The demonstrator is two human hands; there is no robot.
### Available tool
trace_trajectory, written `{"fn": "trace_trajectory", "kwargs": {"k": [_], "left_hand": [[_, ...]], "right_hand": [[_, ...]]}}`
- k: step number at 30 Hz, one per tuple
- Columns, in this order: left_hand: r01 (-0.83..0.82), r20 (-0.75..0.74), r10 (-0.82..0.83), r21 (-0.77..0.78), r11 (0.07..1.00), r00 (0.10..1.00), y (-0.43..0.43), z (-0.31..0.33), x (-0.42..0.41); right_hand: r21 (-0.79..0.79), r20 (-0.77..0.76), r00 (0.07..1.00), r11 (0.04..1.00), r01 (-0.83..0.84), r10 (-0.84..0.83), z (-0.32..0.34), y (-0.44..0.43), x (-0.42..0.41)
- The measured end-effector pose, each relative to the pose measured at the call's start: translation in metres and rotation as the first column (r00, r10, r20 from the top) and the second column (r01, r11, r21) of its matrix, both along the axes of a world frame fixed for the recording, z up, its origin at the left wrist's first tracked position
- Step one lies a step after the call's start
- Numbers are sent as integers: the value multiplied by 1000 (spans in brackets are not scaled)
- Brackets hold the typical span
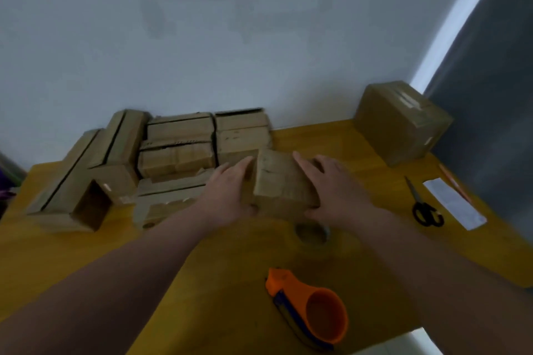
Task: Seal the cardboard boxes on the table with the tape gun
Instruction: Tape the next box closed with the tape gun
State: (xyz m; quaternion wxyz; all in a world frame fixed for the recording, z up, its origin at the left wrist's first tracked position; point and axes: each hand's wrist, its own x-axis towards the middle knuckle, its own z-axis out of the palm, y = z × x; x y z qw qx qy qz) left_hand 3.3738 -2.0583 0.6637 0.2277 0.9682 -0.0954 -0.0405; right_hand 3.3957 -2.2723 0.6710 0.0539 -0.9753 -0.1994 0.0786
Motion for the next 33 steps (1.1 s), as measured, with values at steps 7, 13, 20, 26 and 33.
{"fn": "trace_trajectory", "kwargs": {"k": [7,13,20,26,33], "left_hand": [[-21,-24,23,73,997,999,-58,-1,89],[-75,-42,83,161,984,996,-86,-17,159],[-81,-65,102,269,960,993,-103,-35,215],[-79,-73,106,306,949,992,-101,-45,235],[-76,-83,110,336,939,991,-99,-52,244]], "right_hand": [[-22,12,971,971,240,-240,-12,-78,94],[10,-13,928,928,372,-372,-29,-109,171],[66,-45,882,879,472,-470,-53,-119,242],[70,-75,929,927,368,-363,-68,-120,281],[-154,136,969,962,226,-206,-76,-108,297]]}}
